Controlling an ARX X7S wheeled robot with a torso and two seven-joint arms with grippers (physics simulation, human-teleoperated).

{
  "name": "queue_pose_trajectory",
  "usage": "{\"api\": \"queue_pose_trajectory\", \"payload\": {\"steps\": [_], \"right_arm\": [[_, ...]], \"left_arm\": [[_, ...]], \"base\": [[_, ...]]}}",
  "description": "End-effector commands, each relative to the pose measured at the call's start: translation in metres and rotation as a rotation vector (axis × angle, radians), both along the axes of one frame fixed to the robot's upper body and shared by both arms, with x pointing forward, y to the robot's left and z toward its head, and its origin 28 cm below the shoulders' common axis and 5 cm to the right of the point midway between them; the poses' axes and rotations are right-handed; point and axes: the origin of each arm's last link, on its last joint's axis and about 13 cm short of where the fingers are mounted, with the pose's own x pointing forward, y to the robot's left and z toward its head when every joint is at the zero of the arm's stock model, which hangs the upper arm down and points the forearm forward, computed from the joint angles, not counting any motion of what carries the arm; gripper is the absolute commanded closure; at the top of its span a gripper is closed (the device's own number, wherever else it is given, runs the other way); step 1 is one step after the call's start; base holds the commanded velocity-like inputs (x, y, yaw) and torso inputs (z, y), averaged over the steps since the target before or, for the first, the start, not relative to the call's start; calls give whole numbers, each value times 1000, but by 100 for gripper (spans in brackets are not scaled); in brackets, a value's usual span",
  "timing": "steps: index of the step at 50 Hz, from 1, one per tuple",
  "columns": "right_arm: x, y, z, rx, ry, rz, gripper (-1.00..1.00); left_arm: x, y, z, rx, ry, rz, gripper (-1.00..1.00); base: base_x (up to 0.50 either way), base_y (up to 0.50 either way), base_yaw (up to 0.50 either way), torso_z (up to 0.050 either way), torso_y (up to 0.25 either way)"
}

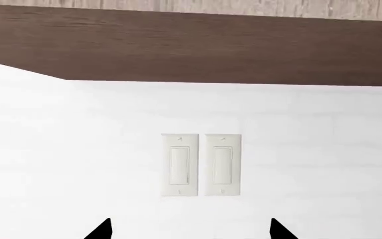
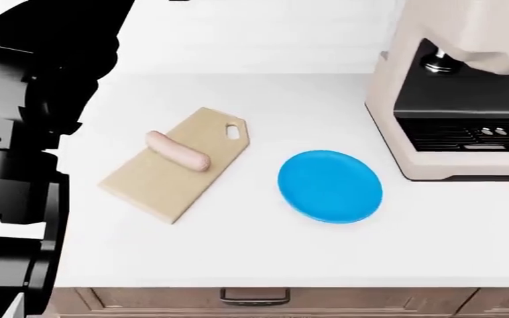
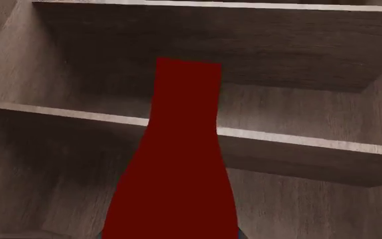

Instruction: Pick the sausage from the plate and place it on the cutting board. Then pick the condiment bottle from the cabinet and place it next to the cutting board.

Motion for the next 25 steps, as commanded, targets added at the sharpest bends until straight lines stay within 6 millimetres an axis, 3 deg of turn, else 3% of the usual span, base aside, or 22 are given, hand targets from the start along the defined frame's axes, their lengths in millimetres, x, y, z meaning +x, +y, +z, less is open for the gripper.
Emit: {"api": "queue_pose_trajectory", "payload": {"steps": [1,17,25], "right_arm": [[1,2,-2,-33,-8,-4,100],[1,2,-6,-31,-14,18,100],[2,-1,-22,-42,47,20,100]], "left_arm": [[-1,2,0,1,1,5,-100],[-1,1,-2,1,2,1,-100],[0,0,-5,2,4,-7,-100]], "base": [[0,500,0,0,0],[1,500,0,0,0],[0,0,0,0,0]]}}
